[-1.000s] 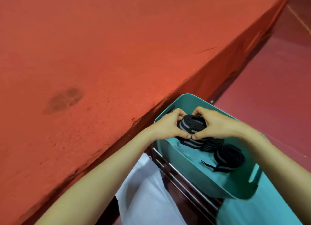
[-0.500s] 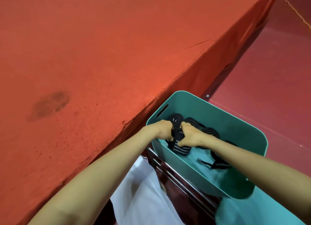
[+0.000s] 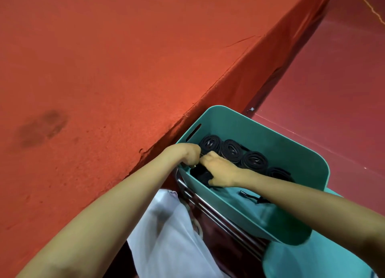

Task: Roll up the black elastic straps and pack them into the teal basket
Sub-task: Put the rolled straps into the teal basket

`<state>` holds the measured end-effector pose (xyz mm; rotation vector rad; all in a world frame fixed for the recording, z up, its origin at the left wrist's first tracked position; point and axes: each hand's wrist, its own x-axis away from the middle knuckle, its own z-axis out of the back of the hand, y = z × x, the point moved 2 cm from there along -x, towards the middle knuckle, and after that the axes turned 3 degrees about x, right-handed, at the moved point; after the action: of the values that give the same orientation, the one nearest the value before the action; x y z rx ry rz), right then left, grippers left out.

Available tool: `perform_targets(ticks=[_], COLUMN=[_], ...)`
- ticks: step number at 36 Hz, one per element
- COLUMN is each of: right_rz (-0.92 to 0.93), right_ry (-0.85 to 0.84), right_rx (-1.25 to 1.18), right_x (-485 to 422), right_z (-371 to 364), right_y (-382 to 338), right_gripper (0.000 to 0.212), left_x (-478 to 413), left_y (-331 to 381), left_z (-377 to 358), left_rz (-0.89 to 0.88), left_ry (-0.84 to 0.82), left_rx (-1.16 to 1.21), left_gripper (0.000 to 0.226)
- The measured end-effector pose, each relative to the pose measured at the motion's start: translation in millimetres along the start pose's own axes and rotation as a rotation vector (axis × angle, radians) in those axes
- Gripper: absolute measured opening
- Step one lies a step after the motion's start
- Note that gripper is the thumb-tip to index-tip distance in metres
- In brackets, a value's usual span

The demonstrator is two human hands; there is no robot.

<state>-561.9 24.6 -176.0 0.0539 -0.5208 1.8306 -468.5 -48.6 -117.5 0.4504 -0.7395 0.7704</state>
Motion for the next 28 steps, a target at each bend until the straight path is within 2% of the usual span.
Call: perform_targets(ticks=[2,5,7,10,15,17,22,26,28], right_rz=[0.102,0.186,0.195,0.195,0.157,0.144,0.254,0.145,0.096], right_ry=[0.017,0.03,0.045,0.098,0.209,0.229,0.326,0.31,0.228], right_rx=[0.073,0.198,0.19,0.133,0.197,0.246,0.297,0.182,0.135], right_x=[-4,-12,-16,-18,-19,-18,-24,-31,-30], right_z=[0,-1,-6,-10,-11,-11,-15,-10,-10], right_y=[-3,-4,-1,7,16,20,18,22,27], right_gripper=[0.062,0.064,0.056,0.06,0.075,0.071,0.058,0.066,0.067], left_x=[-2,-3,-3,-3,-3,-2,4,6,5], left_y=[0,2,2,1,7,8,15,16,16], left_z=[0,-2,-6,-10,-16,-15,-15,-15,-16], left_rz=[0.018,0.036,0.038,0.027,-0.029,-0.027,-0.01,-0.017,-0.033], left_ry=[0.009,0.02,-0.014,-0.099,-0.201,-0.217,-0.238,-0.197,-0.21], left_rx=[-0.04,-0.086,-0.123,-0.161,-0.212,-0.247,-0.282,-0.23,-0.204], left_gripper=[0.028,0.035,0.032,0.013,0.019,0.019,0.036,0.029,0.019])
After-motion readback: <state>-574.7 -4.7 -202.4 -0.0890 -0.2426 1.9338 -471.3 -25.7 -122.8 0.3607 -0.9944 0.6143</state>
